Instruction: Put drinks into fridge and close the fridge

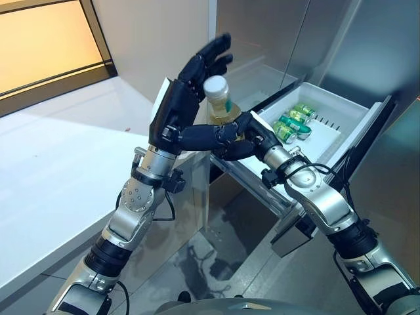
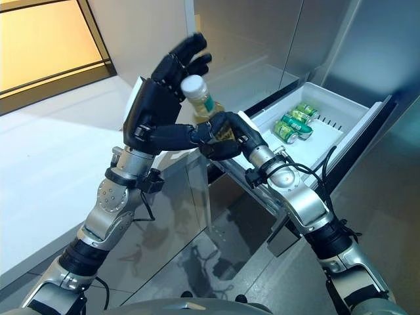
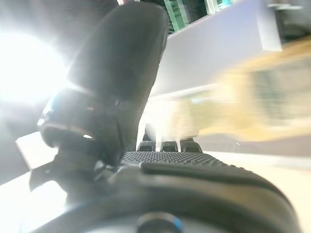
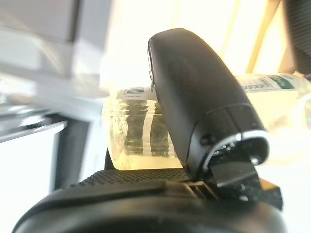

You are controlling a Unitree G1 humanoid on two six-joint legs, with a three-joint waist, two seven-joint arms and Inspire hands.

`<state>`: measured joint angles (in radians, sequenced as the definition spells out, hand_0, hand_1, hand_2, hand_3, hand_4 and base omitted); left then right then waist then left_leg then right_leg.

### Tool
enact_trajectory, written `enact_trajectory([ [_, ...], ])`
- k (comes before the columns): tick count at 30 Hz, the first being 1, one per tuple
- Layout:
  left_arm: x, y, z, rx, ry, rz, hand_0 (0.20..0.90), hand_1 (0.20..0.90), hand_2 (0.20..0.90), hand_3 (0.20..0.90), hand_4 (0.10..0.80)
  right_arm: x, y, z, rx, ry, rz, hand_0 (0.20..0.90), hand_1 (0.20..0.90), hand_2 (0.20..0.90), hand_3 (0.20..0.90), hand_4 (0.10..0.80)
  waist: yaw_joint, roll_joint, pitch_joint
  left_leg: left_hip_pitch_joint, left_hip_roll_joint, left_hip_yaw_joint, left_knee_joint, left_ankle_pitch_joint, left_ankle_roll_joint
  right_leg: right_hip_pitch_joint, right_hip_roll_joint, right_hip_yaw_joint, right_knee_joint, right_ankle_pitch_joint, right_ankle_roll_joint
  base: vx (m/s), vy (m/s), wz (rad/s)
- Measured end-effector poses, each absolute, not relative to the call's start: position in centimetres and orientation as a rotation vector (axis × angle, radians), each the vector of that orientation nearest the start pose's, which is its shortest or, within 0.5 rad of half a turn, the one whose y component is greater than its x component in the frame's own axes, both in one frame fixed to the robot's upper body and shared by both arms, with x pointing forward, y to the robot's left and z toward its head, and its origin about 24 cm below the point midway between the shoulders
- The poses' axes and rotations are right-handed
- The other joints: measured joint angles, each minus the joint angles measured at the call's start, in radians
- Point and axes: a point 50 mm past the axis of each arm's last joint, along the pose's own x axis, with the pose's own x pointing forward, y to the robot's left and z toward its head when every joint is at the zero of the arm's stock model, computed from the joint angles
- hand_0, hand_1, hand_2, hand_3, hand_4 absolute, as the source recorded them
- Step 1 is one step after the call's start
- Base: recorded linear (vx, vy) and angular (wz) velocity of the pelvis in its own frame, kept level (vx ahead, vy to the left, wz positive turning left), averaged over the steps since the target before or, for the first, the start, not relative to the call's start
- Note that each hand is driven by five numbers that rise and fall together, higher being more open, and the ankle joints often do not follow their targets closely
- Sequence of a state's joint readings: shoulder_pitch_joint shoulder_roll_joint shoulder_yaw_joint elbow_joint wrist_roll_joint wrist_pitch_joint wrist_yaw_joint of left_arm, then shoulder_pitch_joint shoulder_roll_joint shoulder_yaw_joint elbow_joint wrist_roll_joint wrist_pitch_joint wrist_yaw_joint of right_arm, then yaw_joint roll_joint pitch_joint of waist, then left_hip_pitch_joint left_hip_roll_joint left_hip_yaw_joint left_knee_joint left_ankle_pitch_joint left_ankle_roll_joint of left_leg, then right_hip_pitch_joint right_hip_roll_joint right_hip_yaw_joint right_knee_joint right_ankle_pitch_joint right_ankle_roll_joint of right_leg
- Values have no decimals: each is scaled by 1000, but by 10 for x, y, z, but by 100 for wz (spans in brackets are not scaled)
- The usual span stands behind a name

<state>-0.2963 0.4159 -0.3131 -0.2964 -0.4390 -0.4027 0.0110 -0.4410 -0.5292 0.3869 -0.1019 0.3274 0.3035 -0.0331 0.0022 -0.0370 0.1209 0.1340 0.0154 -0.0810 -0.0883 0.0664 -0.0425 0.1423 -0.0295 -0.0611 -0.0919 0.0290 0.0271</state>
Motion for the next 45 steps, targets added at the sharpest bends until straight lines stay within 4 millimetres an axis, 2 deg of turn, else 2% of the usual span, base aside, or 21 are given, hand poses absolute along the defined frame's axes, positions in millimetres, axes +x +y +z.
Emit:
enact_trajectory([
  [3, 244, 115, 201, -135, -838, -507, 900, 900, 900, 900, 800, 311, -135, 122, -349, -27, 344, 300, 300, 300, 200, 100, 1, 2, 2, 0, 0, 0, 0, 0, 0, 0, 0, 0, 0, 0, 0, 0, 0, 0],
  [9, 244, 115, 200, -192, -816, -557, 900, 900, 900, 900, 800, 312, -139, 120, -391, -29, 299, 300, 300, 300, 200, 100, 2, 12, 8, 0, 0, -3, 0, 0, 0, 1, 0, -3, 0, 0, 0, 6, 0, 0],
  [13, 249, 111, 195, -295, -723, -621, 900, 900, 900, 900, 800, 315, -149, 125, -433, -68, 214, 300, 300, 300, 200, 100, 24, 22, 14, 0, 0, -5, 0, 0, 0, 2, 0, -4, 0, 0, 0, 30, -3, 1],
  [16, 256, 108, 183, -387, -586, -678, 900, 900, 900, 900, 800, 321, -168, 129, -453, -99, 95, 300, 300, 300, 200, 100, 50, 26, 16, 0, -1, -8, 0, 0, 0, 4, 0, -7, 0, 0, 0, 48, -4, 4],
  [18, 260, 108, 165, -480, -443, -710, 900, 900, 900, 900, 800, 324, -185, 131, -484, -108, 11, 300, 300, 300, 200, 100, 67, 29, 18, -2, -2, -14, 0, 0, 0, 6, -1, -13, 0, -1, 0, 41, 1, 8],
  [21, 260, 113, 122, -610, -205, -716, 900, 900, 900, 900, 800, 330, -218, 131, -556, -66, -115, 300, 300, 300, 200, 100, 80, 31, 19, -5, -4, -30, 0, 2, 1, 10, -3, -32, 0, -2, 1, 50, 14, 15],
  [24, 250, 119, 85, -706, -28, -676, 900, 900, 900, 900, 800, 337, -263, 130, -582, 18, -282, 300, 300, 300, 200, 100, 88, 41, 34, -5, -6, -55, 0, 8, 3, 22, -9, -58, 0, -6, 4, 52, 12, 26],
  [25, 244, 123, 75, -721, 9, -667, 900, 900, 900, 900, 800, 337, -284, 130, -597, 56, -365, 300, 300, 300, 200, 100, 96, 49, 43, -8, -8, -65, 0, 11, 6, 24, -12, -66, 0, -7, 5, 55, 13, 24],
  [29, 237, 130, 68, -721, 37, -693, 900, 900, 900, 900, 800, 330, -325, 117, -634, 185, -499, 300, 300, 300, 200, 100, 112, 54, 47, -19, -17, -98, 0, 21, 6, 29, -16, -100, -1, -10, 9, 43, -4, 27],
  [34, 235, 130, 66, -709, 78, -743, 900, 900, 900, 900, 800, 323, -341, 100, -613, 284, -542, 300, 300, 300, 200, 100, 128, 55, 47, -24, -20, -118, 0, 26, 6, 34, -21, -120, -1, -12, 11, 91, -17, 13],
  [38, 229, 132, 48, -658, 228, -771, 900, 900, 900, 900, 800, 319, -348, 91, -609, 343, -541, 300, 300, 300, 200, 100, 138, 57, 48, -25, -26, -128, 0, 30, 7, 38, -22, -131, -1, -13, 13, 74, -10, 8],
  [41, 223, 140, 22, -588, 350, -731, 900, 900, 900, 900, 800, 318, -352, 88, -600, 378, -530, 300, 300, 300, 200, 100, 135, 68, 53, -26, -32, -138, -1, 33, 9, 40, -26, -140, -1, -14, 14, 50, -9, 9],
  [45, 203, 164, -27, -475, 559, -613, 900, 900, 900, 900, 800, 318, -359, 81, -585, 463, -515, 300, 300, 300, 200, 100, 138, 90, 71, -38, -34, -144, 0, 37, 10, 31, -27, -145, -1, -13, 14, -66, -32, 4],
])
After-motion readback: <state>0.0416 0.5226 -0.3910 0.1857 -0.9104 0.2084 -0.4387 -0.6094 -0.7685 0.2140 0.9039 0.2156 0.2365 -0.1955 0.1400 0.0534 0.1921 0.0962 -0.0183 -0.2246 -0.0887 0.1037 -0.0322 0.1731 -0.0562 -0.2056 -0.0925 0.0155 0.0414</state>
